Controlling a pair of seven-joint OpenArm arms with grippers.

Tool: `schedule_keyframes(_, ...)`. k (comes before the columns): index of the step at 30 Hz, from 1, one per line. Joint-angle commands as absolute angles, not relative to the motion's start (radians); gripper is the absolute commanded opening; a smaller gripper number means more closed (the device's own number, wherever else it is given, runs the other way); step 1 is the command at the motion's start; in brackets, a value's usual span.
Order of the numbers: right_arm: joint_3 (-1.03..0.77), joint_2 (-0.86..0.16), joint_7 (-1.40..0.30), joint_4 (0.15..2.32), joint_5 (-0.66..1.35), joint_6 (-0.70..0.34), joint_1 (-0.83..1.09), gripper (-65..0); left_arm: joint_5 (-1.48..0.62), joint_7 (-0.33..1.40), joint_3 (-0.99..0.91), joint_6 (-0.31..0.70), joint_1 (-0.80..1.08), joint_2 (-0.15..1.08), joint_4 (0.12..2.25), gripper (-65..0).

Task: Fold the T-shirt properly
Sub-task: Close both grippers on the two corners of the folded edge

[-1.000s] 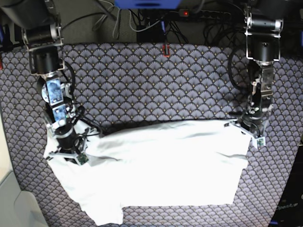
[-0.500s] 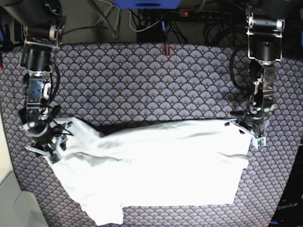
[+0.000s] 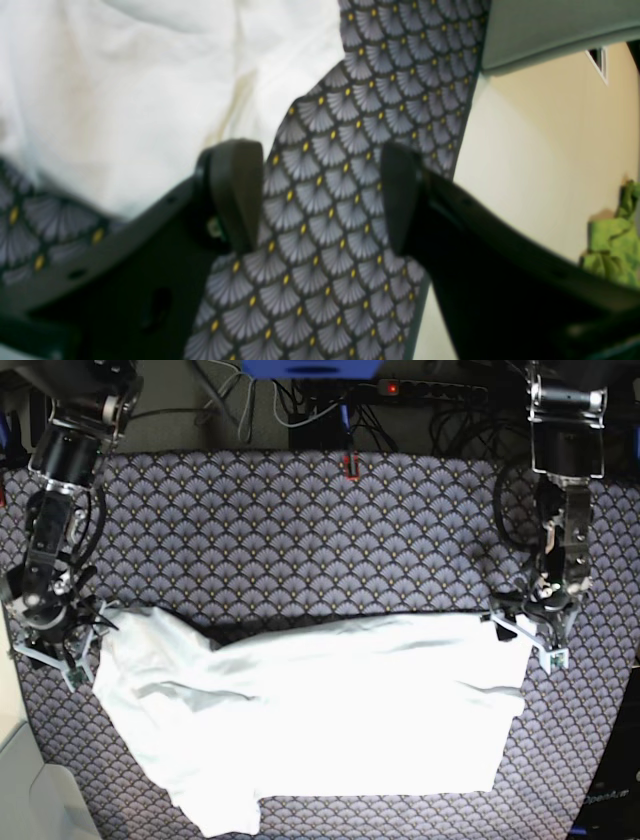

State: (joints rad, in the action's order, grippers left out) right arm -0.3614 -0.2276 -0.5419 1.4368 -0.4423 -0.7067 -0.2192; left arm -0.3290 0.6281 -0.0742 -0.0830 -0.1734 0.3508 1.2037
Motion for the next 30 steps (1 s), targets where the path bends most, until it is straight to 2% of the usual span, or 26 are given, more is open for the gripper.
schedule_keyframes(1, -0.364, -0.231, -0.536, 1.483, -0.438, -0.698, -0.232, -27.0, -0.328, 0.598, -0.077, -0.087, -0.2, 0.366, 1.222, -23.4)
schedule_keyframes(9, -0.371, -0.176, -0.607, 1.589, -0.438, -0.698, -0.15, -27.0, -0.328, 0.598, -0.084, -0.087, -0.177, 0.366, 1.224, -23.2)
schedule_keyframes(19, -0.366, -0.148, -0.605, 1.578, -0.417, -0.698, -0.124, -27.0, -0.328, 0.598, -0.143, -0.087, -0.171, 0.364, 1.219, -23.2)
schedule_keyframes(30, -0.364, -0.185, -0.547, 1.374, -0.337, -0.698, -0.159, -27.0, -0.325, 0.598, -0.147, -0.087, -0.171, 0.364, 1.222, -23.2)
